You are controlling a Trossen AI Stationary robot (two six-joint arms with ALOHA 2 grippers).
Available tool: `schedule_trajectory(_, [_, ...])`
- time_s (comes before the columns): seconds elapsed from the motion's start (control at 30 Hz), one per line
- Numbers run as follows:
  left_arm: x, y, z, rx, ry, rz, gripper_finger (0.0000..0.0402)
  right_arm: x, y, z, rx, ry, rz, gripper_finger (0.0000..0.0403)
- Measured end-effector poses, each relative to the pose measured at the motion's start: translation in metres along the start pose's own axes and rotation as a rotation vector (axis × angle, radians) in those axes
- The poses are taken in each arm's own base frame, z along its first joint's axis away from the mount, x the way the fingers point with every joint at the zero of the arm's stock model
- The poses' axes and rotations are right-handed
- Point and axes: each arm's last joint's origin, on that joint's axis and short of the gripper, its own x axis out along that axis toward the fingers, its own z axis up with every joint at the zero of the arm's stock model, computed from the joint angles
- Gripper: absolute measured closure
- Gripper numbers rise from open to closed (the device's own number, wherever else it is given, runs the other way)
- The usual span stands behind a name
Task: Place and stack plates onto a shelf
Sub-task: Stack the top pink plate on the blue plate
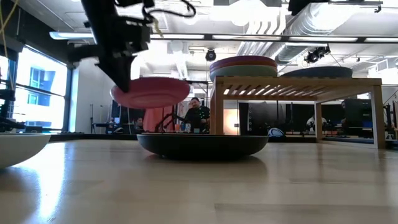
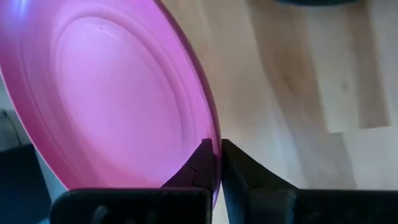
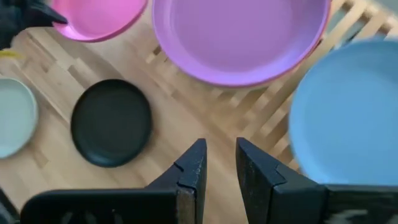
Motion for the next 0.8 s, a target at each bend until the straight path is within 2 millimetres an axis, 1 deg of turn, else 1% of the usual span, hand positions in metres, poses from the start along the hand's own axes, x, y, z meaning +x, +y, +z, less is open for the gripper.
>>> schedule_trajectory(0.2, [-0.024, -0.016, -0.001, 0.041, -0.072, 0.000, 0.0400, 0.015, 0.014, -0.012, 0.134, 0.075, 0.000, 0.0339])
schedule_trajectory(0.37, [-0.040, -0.037, -0.001, 0.200, -0.108, -0.017, 0.0400, 0.031, 0.027, -0.026, 0.192, 0.151, 0.003, 0.0339])
schedule_trajectory(0.57, [-0.050, -0.060, 0.002, 0.413, -0.154, -0.025, 0.0400, 0.053, 0.048, -0.043, 0.241, 0.201, 0.038, 0.0339])
schedule_trajectory(0.8, [-0.057, -0.071, 0.003, 0.582, -0.166, 0.032, 0.0400, 0.082, 0.075, -0.062, 0.302, 0.191, 0.128, 0.0339])
